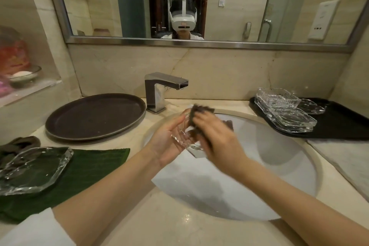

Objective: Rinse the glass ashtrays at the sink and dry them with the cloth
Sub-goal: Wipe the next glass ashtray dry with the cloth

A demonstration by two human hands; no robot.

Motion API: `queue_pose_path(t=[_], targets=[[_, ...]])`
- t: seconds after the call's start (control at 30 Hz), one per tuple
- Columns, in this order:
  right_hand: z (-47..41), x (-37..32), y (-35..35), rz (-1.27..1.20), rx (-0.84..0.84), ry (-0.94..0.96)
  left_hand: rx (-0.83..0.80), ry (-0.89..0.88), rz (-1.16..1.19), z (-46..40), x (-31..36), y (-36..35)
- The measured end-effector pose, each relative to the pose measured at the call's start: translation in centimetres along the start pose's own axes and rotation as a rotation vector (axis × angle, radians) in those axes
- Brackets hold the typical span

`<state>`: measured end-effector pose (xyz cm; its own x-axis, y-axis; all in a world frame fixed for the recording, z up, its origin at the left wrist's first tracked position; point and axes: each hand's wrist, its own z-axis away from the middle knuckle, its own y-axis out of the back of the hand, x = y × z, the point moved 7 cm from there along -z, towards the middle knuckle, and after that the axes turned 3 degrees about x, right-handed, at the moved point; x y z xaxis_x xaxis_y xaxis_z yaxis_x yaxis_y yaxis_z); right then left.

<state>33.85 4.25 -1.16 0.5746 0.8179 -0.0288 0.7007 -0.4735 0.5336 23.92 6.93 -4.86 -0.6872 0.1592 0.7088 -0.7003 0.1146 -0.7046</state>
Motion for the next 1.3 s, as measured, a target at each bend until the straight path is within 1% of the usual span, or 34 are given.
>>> queue_pose_path(t=[0.07,0.1,0.13,0.23,0.27,0.3,0.33,0.4,0.43,0.47,0.53,0.6,0.7,0.77,0.83,0.87,0.9,0.93,1.0,1.1,1.2,1.27,1.3], targets=[[0.9,-2.8,-0.9,0.003,-0.06,0.153,0.005,-0.007,-0.011,-0.1,0.1,0.1],[0.6,-3.0,-1.0,0.009,-0.079,0.177,0.001,-0.012,-0.016,-0.1,0.2,0.1],[0.1,-2.3,-0.9,0.006,-0.066,0.158,-0.014,-0.02,-0.008,-0.1,0.3,0.0],[-0.9,1.0,-0.1,0.033,0.006,-0.025,-0.024,-0.026,0.009,-0.1,0.7,-0.1],[-0.6,1.1,-0.1,0.034,0.014,-0.053,-0.014,-0.024,0.0,0.0,0.7,0.0],[-0.1,0.4,-0.4,0.013,0.017,-0.043,-0.009,-0.022,-0.004,0.0,0.6,0.0],[0.4,-0.8,-0.8,-0.012,0.015,0.005,-0.004,-0.017,-0.01,0.0,0.5,0.1],[1.3,-3.3,-1.6,-0.021,-0.028,0.159,0.021,-0.007,-0.036,-0.1,0.5,0.4],[1.2,-3.3,-1.7,-0.018,-0.047,0.202,0.034,-0.008,-0.045,-0.1,0.7,0.5],[1.0,-2.6,-1.7,-0.023,-0.049,0.195,0.03,-0.012,-0.036,-0.1,0.9,0.4],[0.4,-0.1,-1.2,-0.029,-0.017,0.053,0.008,-0.041,-0.008,0.0,1.4,0.2],[0.3,2.8,-0.6,-0.079,-0.001,-0.189,0.012,-0.076,-0.058,0.1,1.7,0.1],[0.9,6.4,0.3,-0.312,-0.039,-0.69,-0.025,-0.086,-0.102,0.3,2.0,-0.3],[1.7,8.2,0.7,-0.469,-0.035,-1.015,-0.065,-0.121,-0.153,0.5,2.5,-1.0],[2.9,9.1,0.4,-0.684,-0.036,-1.323,-0.092,-0.187,-0.303,0.9,3.1,-1.9],[3.2,8.8,0.0,-0.82,-0.077,-1.449,-0.102,-0.22,-0.42,1.0,3.3,-2.3],[3.4,8.2,-0.4,-0.948,-0.154,-1.536,-0.112,-0.263,-0.567,1.3,3.3,-2.8],[3.3,7.5,-0.8,-1.048,-0.263,-1.569,-0.126,-0.32,-0.734,1.7,3.3,-3.4],[3.0,6.9,-1.3,-1.149,-0.446,-1.532,-0.17,-0.446,-1.076,2.4,2.9,-4.4],[2.9,7.1,-1.5,-1.145,-0.589,-1.463,-0.275,-0.632,-1.449,3.1,1.5,-5.2],[3.2,7.4,-1.2,-1.073,-0.636,-1.422,-0.351,-0.724,-1.714,2.7,0.0,-5.3],[3.5,7.7,-0.7,-1.023,-0.612,-1.421,-0.379,-0.771,-1.831,2.4,-0.5,-5.6],[3.6,7.9,-0.3,-1.002,-0.589,-1.424,-0.394,-0.79,-1.852,2.4,-0.7,-6.0]])
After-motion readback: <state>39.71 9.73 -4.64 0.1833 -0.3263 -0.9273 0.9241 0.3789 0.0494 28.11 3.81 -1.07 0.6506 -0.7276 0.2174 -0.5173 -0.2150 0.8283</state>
